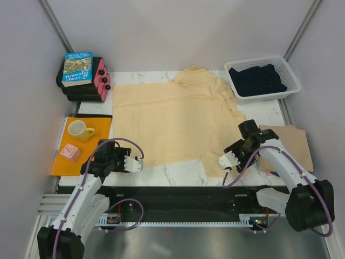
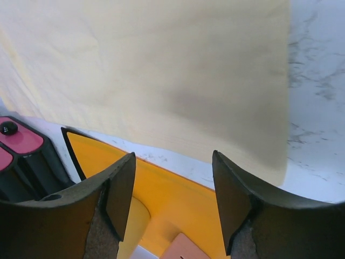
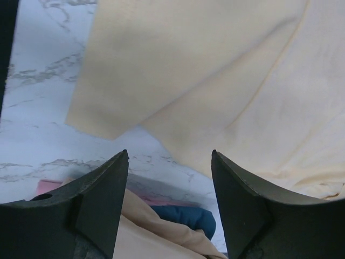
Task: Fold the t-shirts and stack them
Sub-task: Grap the side of the flattened tshirt closest away from the robot with both arms
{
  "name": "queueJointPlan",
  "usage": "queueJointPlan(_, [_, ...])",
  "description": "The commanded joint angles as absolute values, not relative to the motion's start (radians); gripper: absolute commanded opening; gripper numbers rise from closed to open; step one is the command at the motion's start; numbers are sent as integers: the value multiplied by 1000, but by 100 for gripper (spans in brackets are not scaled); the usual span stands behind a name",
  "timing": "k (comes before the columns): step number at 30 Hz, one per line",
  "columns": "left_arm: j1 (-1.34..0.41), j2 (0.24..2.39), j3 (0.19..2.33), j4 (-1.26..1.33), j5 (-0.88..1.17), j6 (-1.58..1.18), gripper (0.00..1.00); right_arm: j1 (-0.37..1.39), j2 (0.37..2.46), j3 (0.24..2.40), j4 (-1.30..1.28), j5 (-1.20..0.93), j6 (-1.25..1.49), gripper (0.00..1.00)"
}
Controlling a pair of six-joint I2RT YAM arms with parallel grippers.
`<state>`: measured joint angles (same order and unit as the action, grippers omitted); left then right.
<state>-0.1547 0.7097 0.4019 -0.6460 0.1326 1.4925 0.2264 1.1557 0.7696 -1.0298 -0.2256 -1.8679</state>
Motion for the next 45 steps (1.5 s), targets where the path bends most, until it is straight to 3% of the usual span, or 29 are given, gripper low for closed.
queueJointPlan(1, [-158,624,384,-814,219,1595,68,227,1085,727,-1146,-221,-1982,71])
queueJointPlan(12, [-158,575,351,-1020,239,1692,69,229,1015,715,-1227,-187,-2026,72])
queueJointPlan(22, [-158,586,212,-855,167,1749,68,229,1057,709,-1209,-192,-2029,72])
queueJointPlan(32, [-158,646,241,-828,169,1743,60,229,1097,704,-1227,-189,-2058,73])
queueJointPlan(45, [-158,693,278,-811,187,1724,61,229,1121,574,-1079,-173,-2014,71])
